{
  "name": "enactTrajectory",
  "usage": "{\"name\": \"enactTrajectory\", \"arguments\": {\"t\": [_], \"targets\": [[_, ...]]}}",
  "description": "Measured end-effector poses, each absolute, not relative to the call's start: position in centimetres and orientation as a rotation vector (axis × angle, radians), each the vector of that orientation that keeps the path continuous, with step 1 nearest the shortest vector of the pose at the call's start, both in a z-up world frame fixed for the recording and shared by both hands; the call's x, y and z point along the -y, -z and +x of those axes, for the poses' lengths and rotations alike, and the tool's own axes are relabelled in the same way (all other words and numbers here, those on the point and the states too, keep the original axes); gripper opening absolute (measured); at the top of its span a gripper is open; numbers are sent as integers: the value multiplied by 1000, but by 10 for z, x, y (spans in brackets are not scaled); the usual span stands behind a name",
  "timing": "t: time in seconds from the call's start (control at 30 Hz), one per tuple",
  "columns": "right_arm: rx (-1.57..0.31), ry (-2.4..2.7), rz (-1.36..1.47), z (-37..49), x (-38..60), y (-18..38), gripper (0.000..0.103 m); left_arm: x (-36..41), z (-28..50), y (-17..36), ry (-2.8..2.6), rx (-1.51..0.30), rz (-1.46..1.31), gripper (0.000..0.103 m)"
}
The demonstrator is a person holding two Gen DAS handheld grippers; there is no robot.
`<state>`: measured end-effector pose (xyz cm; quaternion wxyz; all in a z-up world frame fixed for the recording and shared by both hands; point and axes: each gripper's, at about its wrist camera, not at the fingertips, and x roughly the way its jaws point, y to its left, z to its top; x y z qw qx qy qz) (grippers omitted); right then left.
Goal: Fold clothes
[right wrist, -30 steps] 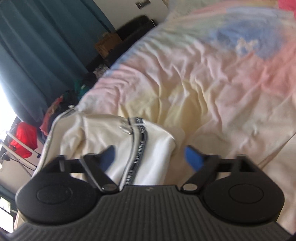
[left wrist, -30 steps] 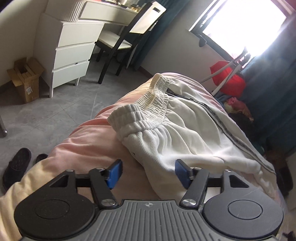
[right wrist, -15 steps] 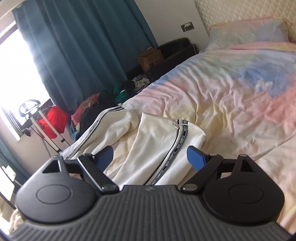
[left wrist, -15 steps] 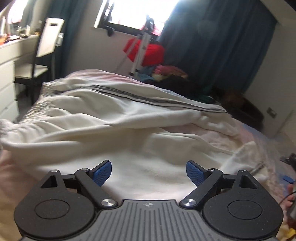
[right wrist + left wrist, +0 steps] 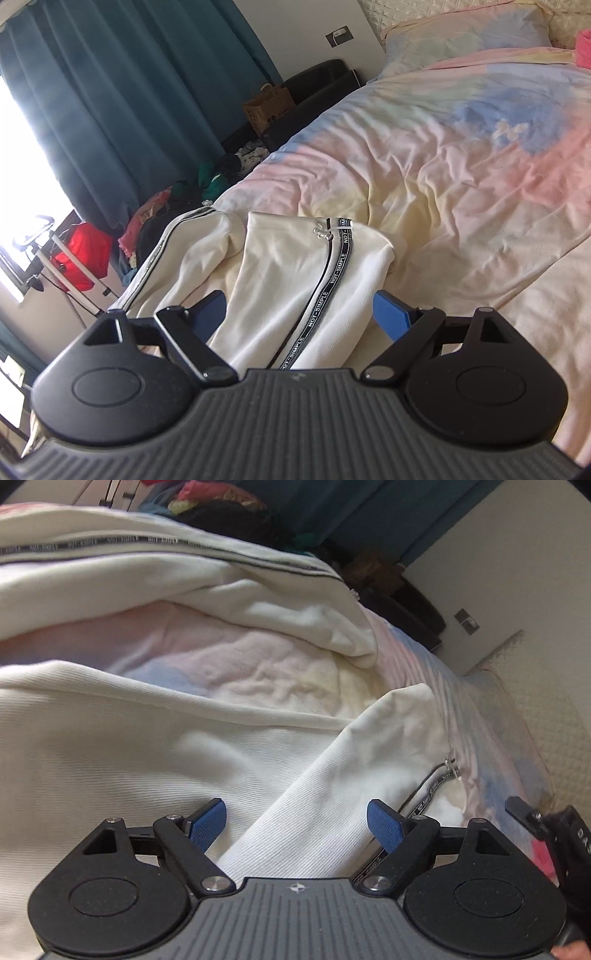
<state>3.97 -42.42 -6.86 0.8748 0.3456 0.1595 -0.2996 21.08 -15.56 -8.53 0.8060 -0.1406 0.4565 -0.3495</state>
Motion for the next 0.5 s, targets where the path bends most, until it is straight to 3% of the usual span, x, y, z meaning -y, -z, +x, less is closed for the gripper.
{"name": "enactTrajectory", "arguments": {"t": [0.3,0.5], "targets": [[-278,728,793,41,446,78,88,208,216,99,978,-1014,-318,83],[-231,765,838,26,458,74,88,211,152,86,1136,-894,-172,86]]}}
